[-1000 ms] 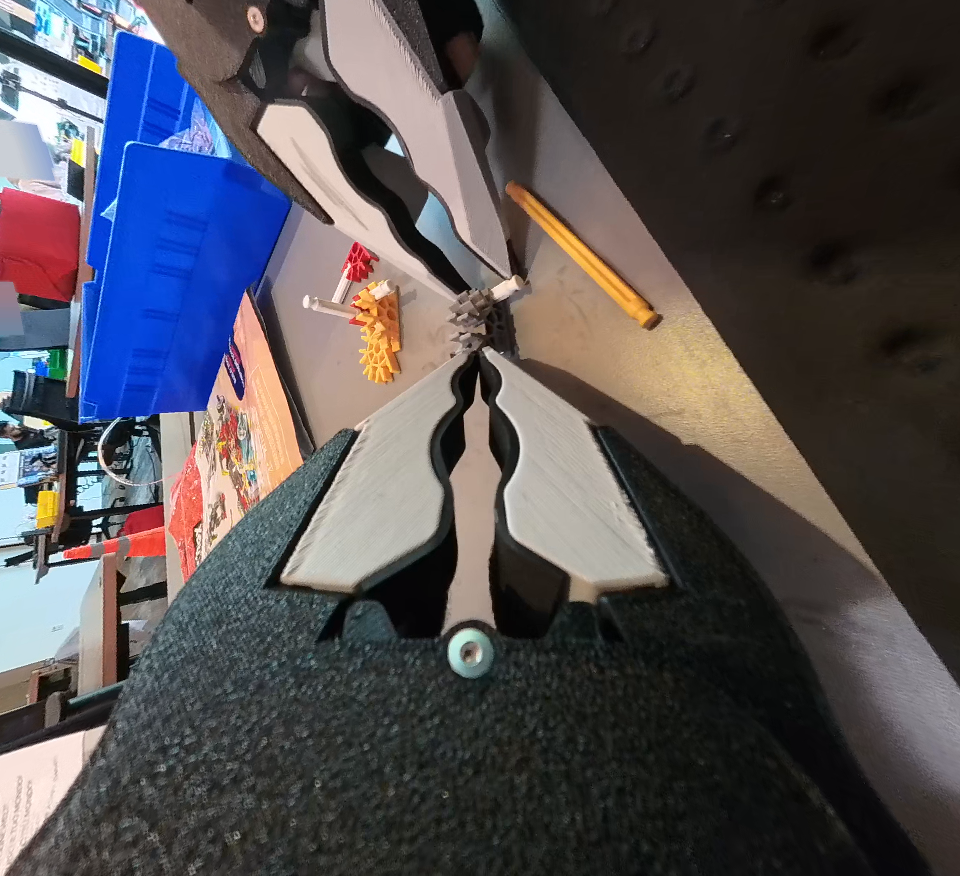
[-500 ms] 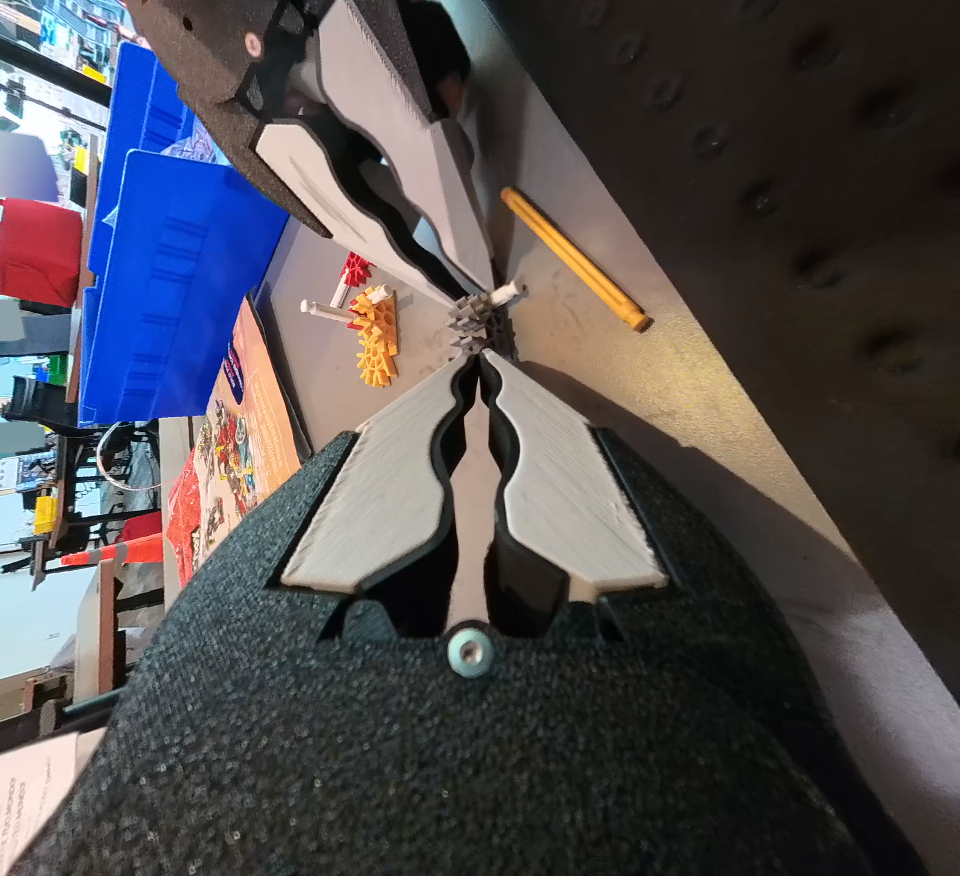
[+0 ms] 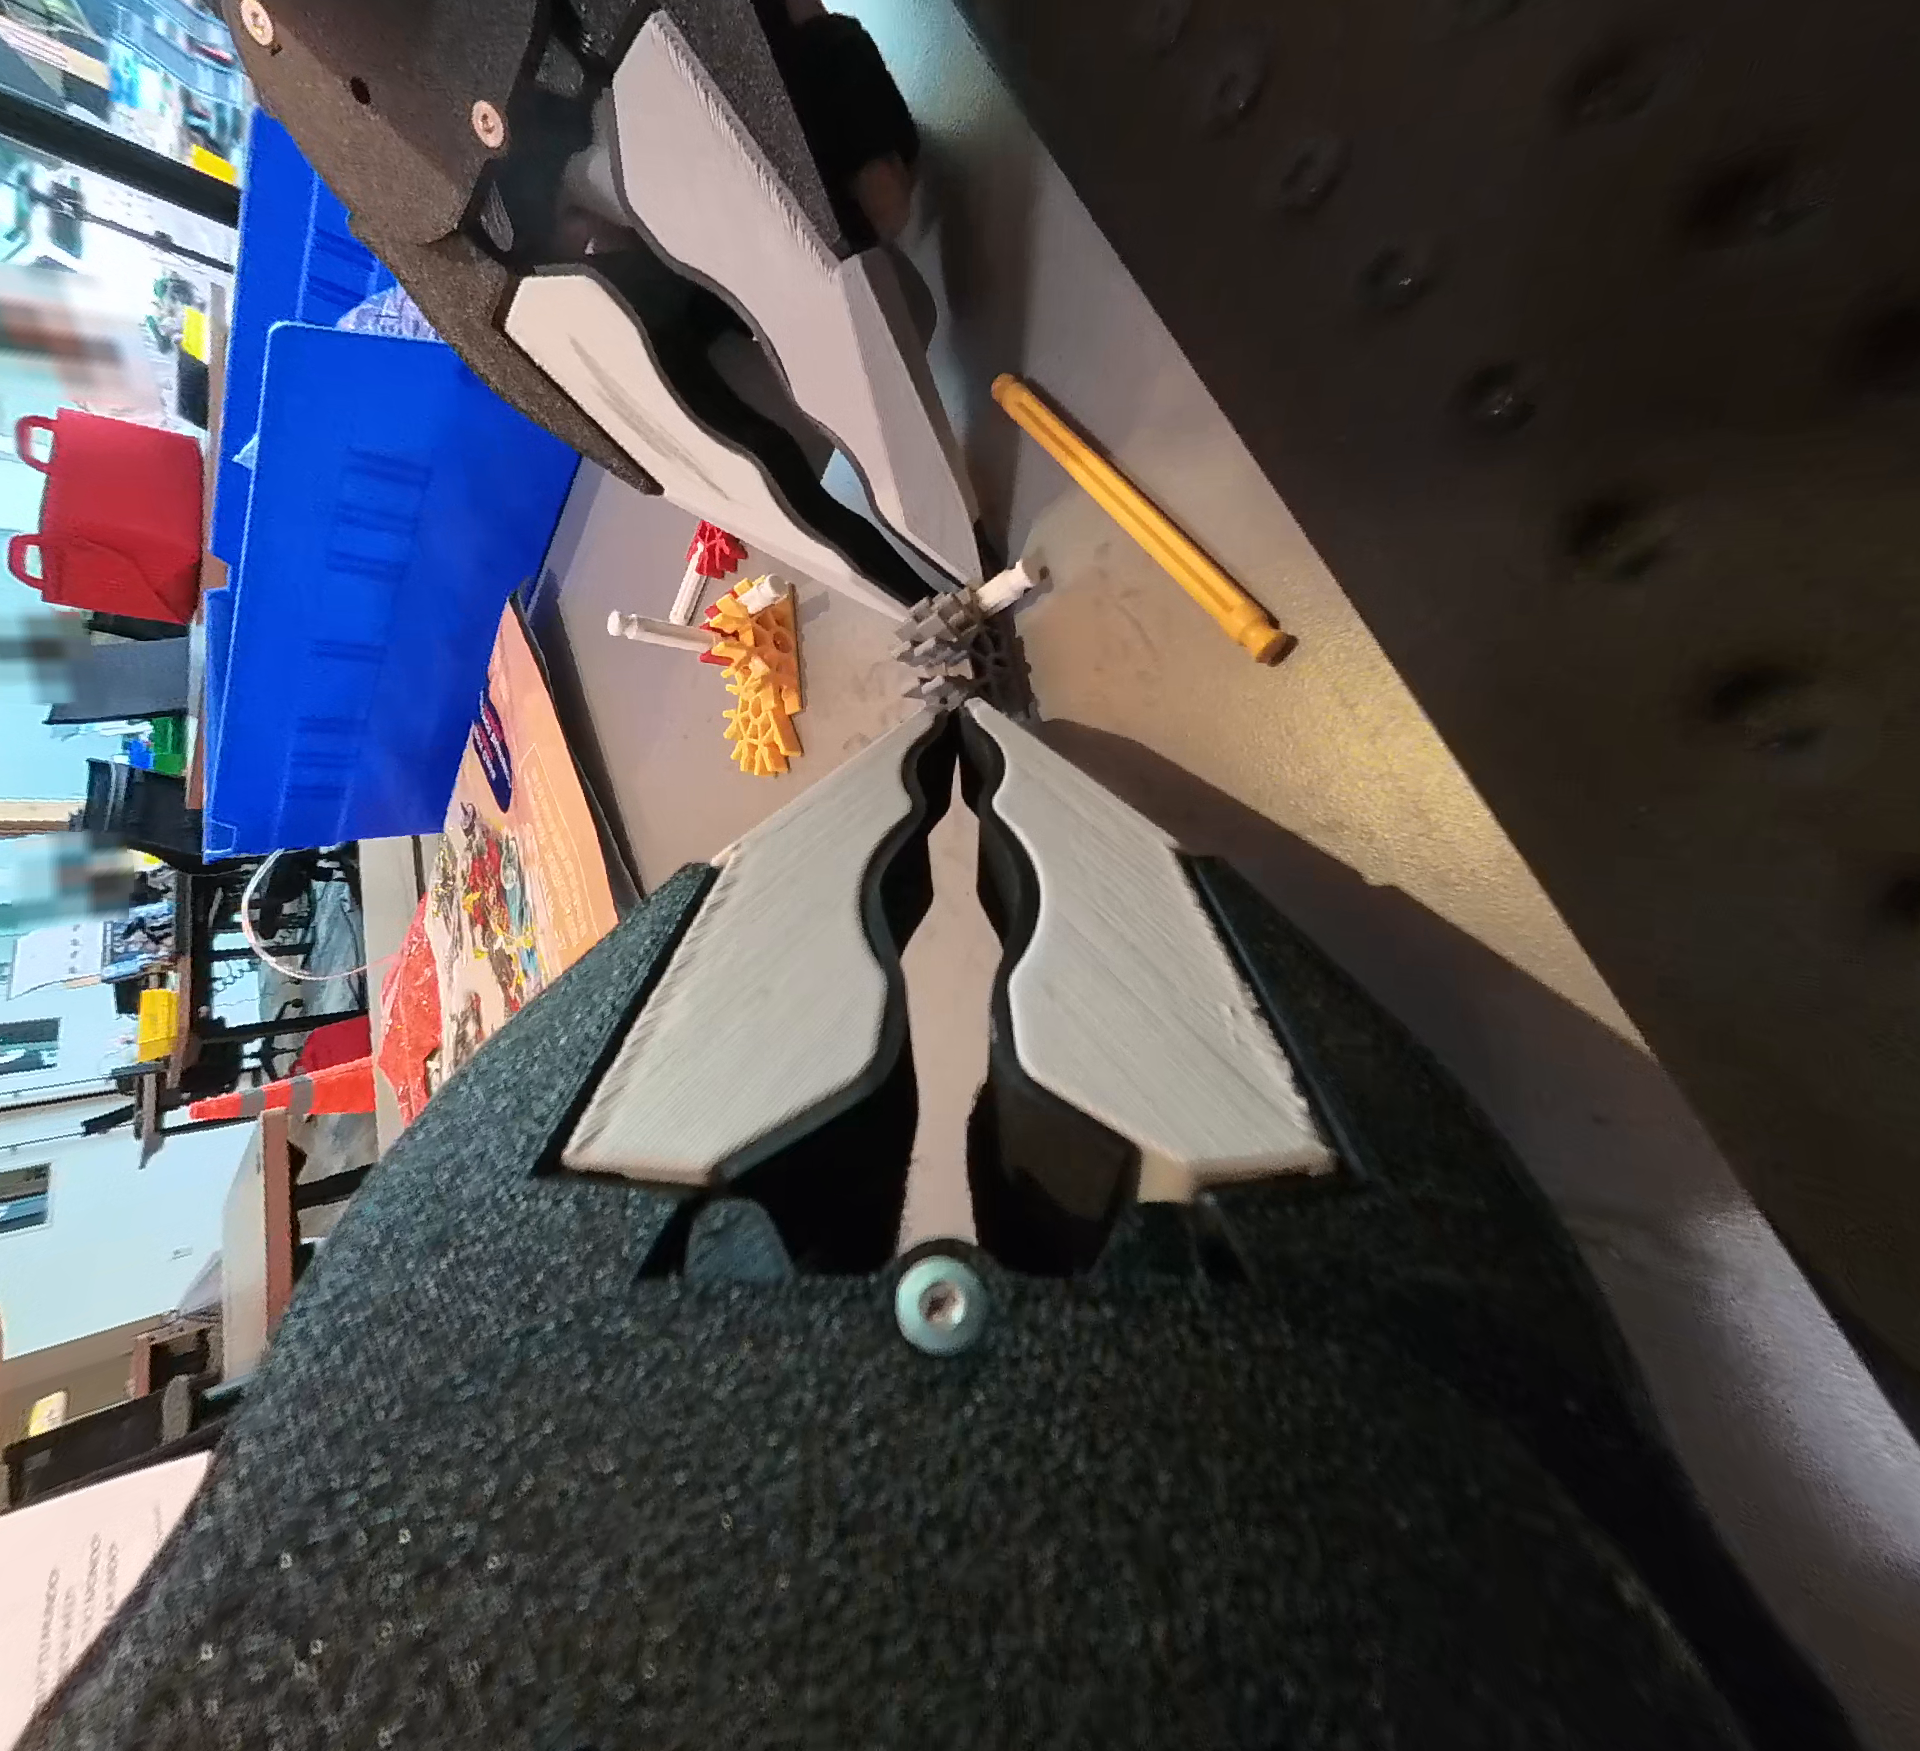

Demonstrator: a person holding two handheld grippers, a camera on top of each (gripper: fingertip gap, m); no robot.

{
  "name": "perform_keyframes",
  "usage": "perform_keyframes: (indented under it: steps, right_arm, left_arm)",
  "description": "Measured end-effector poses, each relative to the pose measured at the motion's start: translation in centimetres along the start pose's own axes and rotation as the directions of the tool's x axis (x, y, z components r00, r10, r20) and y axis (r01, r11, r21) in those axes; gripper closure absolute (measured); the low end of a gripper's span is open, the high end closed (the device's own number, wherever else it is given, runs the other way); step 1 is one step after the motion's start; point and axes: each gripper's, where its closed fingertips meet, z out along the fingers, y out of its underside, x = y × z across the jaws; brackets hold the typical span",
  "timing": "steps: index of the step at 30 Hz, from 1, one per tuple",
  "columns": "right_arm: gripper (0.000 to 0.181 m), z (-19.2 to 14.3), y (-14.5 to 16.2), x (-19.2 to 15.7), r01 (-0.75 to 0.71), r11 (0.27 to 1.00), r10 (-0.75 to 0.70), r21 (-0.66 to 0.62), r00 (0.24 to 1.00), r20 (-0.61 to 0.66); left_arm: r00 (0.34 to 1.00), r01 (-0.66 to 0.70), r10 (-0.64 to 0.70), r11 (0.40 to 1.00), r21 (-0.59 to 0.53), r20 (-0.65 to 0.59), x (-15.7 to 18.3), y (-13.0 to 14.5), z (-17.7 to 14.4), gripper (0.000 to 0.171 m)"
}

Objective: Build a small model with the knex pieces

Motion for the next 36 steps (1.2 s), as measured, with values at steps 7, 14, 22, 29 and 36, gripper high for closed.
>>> perform_keyframes:
  steps: [7, 14, 22, 29, 36]
  right_arm:
    - [0.175, 0.1, -0.1, 0.0, 0.007, 1.0, -0.006, 0.002, 1.0, -0.017]
    - [0.175, 0.1, 0.0, 0.0, -0.004, 1.0, 0.004, 0.001, 1.0, -0.008]
    - [0.174, 0.1, 0.0, 0.0, -0.015, 1.0, 0.015, -0.006, 0.999, -0.043]
    - [0.176, 0.1, 0.0, -0.1, -0.035, 0.999, 0.033, -0.023, 0.995, -0.091]
    - [0.174, -0.1, 0.1, 0.0, -0.043, 0.999, 0.041, -0.012, 0.992, -0.119]
  left_arm:
    - [1.0, 0.0, 0.0, 1.0, -0.02, 0.017, -0.4, 0.2, 0.4, 0.171]
    - [0.999, -0.007, 0.009, 0.999, -0.043, 0.042, -0.3, 0.1, 0.4, 0.171]
    - [0.998, 0.031, -0.027, 0.997, -0.068, 0.058, -0.1, 0.1, 0.1, 0.171]
    - [0.996, 0.035, -0.026, 0.993, -0.109, 0.084, 0.0, 0.2, -0.1, 0.171]
    - [0.991, 0.084, -0.072, 0.991, -0.101, 0.115, -0.3, 0.4, -0.7, 0.166]
